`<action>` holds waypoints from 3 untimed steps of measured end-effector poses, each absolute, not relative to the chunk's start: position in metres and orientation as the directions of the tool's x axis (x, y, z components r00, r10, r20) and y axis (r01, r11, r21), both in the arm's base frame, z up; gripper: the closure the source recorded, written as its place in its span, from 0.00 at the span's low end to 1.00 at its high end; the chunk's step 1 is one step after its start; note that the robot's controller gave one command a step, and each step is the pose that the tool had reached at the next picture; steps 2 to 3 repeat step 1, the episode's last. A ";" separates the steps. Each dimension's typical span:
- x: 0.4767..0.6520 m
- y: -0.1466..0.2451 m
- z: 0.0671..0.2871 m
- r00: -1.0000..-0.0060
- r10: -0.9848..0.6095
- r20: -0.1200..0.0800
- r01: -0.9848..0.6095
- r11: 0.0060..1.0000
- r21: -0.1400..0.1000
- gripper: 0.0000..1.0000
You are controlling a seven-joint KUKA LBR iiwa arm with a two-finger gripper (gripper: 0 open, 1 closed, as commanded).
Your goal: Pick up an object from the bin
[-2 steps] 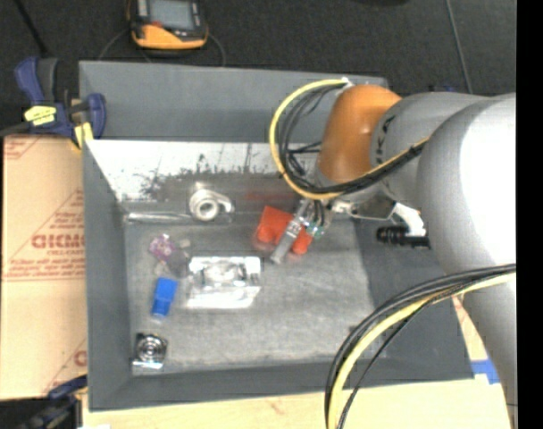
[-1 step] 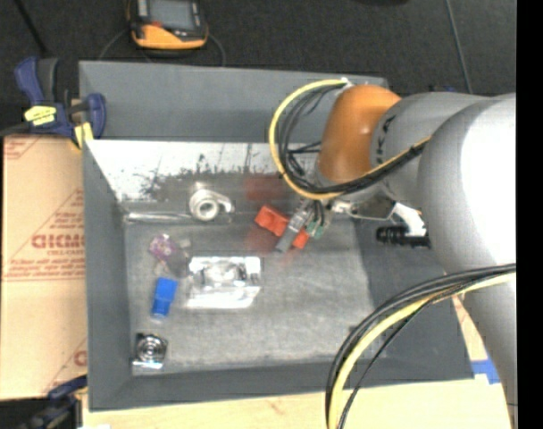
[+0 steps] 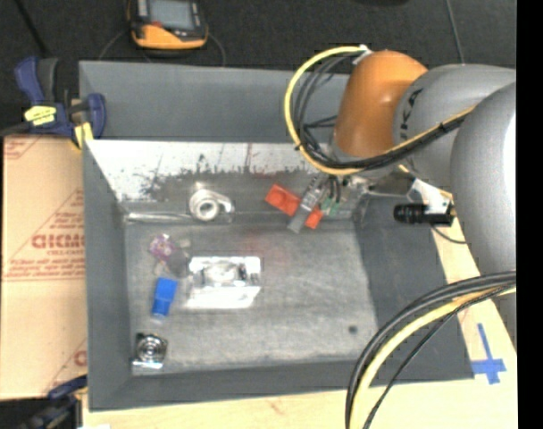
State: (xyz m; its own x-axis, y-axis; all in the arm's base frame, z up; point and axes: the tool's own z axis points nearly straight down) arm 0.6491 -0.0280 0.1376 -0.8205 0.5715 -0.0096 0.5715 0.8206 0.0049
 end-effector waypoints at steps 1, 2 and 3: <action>0.651 -0.029 0.175 -0.823 0.568 -0.008 0.568 0.823 0.004 1.00; 0.651 -0.029 0.175 -0.823 0.568 -0.008 0.568 0.823 0.004 1.00; 0.651 -0.029 0.175 -0.823 0.568 -0.008 0.568 0.823 0.004 1.00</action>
Offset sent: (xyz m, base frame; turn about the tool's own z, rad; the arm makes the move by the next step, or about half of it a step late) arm 0.0000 0.0000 0.0340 0.0000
